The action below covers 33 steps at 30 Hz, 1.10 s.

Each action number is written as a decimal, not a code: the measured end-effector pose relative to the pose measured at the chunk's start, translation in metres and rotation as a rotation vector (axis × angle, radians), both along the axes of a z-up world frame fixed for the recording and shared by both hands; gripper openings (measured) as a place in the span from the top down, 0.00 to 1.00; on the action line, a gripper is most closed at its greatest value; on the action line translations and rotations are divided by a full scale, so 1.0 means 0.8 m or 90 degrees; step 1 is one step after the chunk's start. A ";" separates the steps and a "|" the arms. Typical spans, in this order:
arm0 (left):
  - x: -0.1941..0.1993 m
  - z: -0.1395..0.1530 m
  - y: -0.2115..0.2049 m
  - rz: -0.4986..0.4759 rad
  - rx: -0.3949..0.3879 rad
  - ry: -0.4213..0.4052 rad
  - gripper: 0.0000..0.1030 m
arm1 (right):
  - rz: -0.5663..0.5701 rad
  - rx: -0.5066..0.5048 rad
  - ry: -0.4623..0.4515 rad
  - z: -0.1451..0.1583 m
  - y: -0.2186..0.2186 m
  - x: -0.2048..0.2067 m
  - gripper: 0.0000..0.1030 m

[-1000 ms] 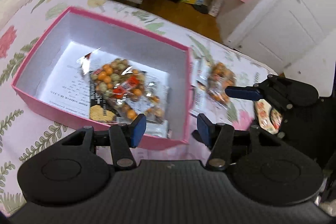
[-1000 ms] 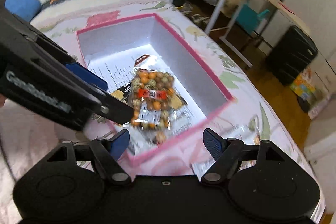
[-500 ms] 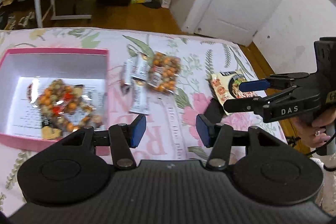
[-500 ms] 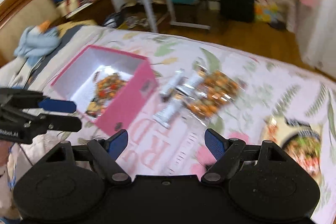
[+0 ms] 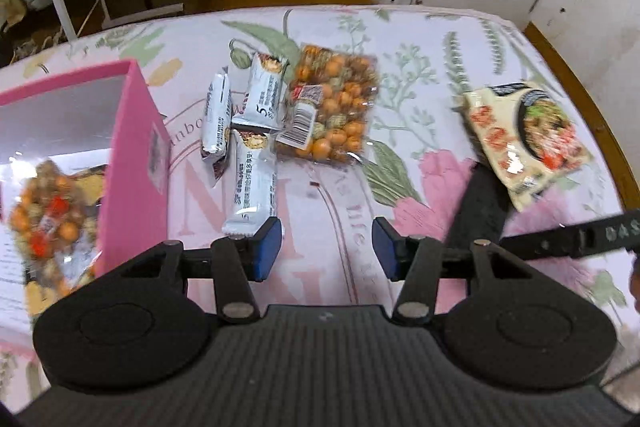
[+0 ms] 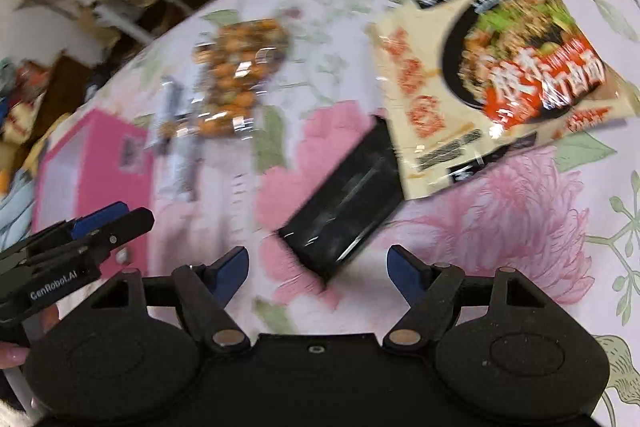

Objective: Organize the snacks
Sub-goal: 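Grasp a black packet with the right gripper while the left gripper grasps a white wafer bar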

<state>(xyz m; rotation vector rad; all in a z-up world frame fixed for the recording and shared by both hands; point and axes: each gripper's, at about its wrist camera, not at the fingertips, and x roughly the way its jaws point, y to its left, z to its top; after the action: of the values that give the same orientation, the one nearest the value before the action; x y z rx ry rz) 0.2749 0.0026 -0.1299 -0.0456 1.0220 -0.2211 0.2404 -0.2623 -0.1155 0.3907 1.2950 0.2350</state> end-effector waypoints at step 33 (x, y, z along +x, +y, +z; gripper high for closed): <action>0.048 -0.078 0.018 0.057 0.028 0.014 0.62 | 0.054 -0.200 -0.166 -0.048 0.070 0.016 0.35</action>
<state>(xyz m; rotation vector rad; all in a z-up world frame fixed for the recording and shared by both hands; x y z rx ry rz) 0.3134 0.0170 -0.1922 -0.0541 1.0434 -0.1173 0.2531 -0.2063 -0.1542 0.0339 1.0692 0.1446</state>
